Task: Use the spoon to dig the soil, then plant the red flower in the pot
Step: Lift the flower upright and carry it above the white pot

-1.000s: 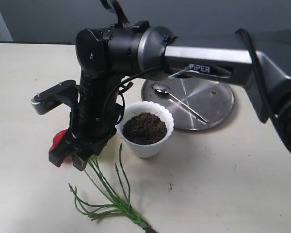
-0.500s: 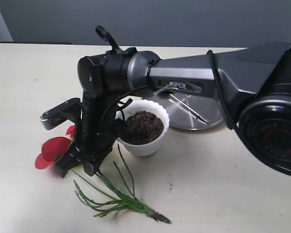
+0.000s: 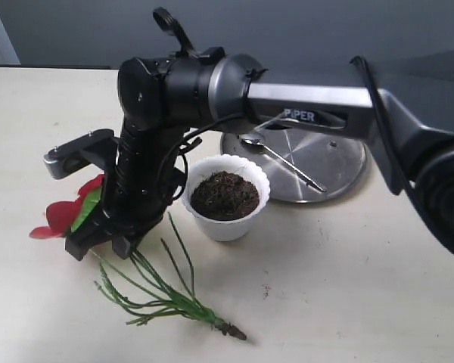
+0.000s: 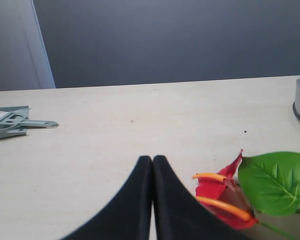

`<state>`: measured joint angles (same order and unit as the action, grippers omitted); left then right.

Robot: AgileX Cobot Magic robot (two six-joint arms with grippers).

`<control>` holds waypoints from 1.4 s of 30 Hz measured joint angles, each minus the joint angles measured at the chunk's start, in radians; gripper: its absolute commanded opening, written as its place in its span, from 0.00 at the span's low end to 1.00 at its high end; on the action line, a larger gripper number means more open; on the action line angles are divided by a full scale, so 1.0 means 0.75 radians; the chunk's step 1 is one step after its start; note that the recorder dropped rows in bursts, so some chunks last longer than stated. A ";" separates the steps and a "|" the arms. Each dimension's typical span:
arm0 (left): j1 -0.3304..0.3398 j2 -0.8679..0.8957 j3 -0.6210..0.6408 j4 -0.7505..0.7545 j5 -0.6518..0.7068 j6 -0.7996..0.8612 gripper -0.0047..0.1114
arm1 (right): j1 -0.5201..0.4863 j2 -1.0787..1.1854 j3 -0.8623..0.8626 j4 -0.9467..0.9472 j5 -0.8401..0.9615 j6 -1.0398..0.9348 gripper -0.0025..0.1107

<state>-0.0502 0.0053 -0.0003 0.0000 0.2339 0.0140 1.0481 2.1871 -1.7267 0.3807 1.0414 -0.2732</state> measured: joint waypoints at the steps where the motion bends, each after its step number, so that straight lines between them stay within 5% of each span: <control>1: 0.000 0.000 0.000 0.000 0.000 0.000 0.04 | 0.000 -0.016 0.000 -0.018 -0.006 -0.001 0.03; 25: 0.000 0.000 0.000 0.000 0.000 0.000 0.04 | 0.000 -0.639 0.026 -0.248 -0.581 0.120 0.02; 32: 0.000 0.000 0.000 0.000 0.000 0.000 0.04 | 0.000 -0.881 0.444 -0.282 -1.071 0.126 0.02; 42: 0.000 0.000 0.000 0.000 0.000 0.000 0.04 | 0.000 -1.022 1.218 -0.120 -2.080 0.029 0.02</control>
<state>-0.0502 0.0053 -0.0003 0.0000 0.2339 0.0140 1.0481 1.4207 -0.8128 0.2905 -0.5184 -0.2513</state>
